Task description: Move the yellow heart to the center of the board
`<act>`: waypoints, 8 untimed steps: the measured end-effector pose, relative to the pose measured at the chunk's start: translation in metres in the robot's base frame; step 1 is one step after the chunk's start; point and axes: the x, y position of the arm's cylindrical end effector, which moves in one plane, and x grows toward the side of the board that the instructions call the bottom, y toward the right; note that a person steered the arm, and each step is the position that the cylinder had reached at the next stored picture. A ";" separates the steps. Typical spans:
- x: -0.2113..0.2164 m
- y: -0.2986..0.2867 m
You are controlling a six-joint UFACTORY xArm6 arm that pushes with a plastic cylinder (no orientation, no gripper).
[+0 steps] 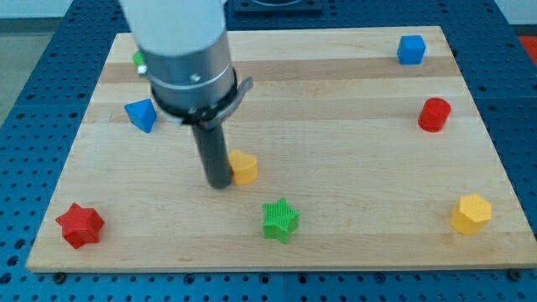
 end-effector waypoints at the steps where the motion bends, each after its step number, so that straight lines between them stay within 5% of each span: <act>1: -0.024 0.022; 4: 0.035 0.018; 7: -0.012 0.043; 8: -0.102 0.057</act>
